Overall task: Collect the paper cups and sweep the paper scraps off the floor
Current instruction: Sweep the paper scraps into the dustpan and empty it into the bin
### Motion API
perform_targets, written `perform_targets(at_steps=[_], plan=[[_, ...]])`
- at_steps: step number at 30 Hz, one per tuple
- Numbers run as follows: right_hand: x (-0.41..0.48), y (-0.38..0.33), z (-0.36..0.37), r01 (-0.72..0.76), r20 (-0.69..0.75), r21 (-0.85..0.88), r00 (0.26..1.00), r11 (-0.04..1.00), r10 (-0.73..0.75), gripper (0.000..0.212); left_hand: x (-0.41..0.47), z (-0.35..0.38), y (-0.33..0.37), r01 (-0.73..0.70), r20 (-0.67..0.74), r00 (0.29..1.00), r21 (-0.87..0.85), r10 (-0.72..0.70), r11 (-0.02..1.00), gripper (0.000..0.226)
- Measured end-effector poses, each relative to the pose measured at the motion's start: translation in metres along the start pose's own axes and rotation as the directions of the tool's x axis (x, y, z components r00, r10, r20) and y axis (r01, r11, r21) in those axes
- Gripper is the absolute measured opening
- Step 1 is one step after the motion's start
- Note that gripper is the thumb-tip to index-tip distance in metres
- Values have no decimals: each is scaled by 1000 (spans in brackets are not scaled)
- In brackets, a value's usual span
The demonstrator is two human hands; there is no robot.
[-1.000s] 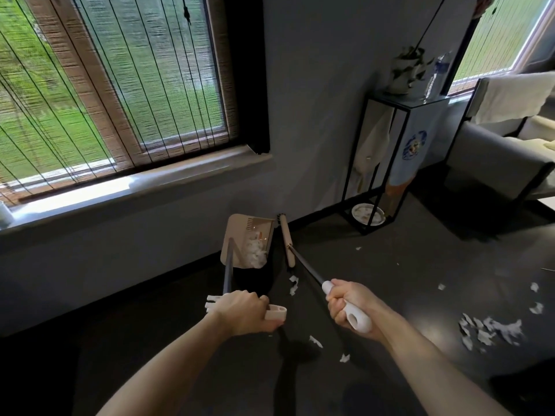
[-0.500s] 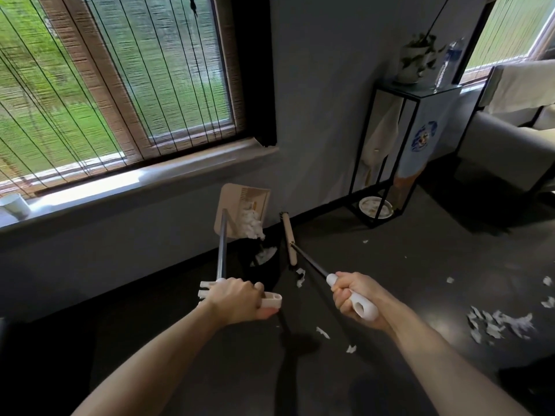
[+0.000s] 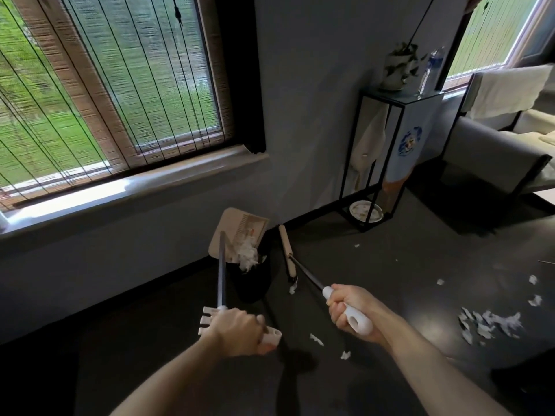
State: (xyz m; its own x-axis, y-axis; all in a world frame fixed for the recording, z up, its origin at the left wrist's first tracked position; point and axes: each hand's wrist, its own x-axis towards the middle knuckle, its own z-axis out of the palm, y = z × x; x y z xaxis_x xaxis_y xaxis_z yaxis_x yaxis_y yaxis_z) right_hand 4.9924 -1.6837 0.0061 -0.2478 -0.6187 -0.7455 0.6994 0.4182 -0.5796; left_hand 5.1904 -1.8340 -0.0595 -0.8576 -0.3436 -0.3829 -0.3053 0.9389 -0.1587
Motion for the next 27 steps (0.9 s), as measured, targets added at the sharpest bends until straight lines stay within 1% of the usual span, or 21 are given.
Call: perform_targets(at_steps=[2,5,9,12,15,16,18,20,23,25,27], plan=[[-7,-4,6,24,0,2,1000,1000,-24,50,-4,-9,-3,42,-49,998,1,-41,999,65],[-15,-8,16,64,6,-15,998,998,-64,49,-11,-15,-3,80,-80,994,12,-79,997,62],[-19,-13,19,81,33,-15,996,997,-80,43,-24,-9,0,84,-83,993,48,-79,995,63],[-13,-12,18,77,41,1,996,997,-77,42,-30,8,15,47,-1,999,-5,-47,999,64],[-1,-3,11,46,51,16,998,999,-47,34,-24,32,44,72,158,986,-120,-53,990,59],[3,0,9,31,51,17,998,999,-32,33,-21,37,54,59,209,977,-129,-32,990,54],[8,5,7,-2,49,21,999,1000,1,25,-14,42,64,-19,242,970,-74,36,997,49],[8,7,7,-17,47,55,999,998,15,21,-11,39,61,-59,219,974,-20,62,998,52],[1,7,7,3,26,69,1000,998,-5,32,-14,30,43,-108,182,978,24,101,994,57],[-7,7,8,26,24,85,999,996,-28,31,-17,21,32,-104,143,985,34,98,994,56],[-14,5,12,35,29,109,999,993,-39,33,-19,10,24,-70,89,994,42,66,997,56]])
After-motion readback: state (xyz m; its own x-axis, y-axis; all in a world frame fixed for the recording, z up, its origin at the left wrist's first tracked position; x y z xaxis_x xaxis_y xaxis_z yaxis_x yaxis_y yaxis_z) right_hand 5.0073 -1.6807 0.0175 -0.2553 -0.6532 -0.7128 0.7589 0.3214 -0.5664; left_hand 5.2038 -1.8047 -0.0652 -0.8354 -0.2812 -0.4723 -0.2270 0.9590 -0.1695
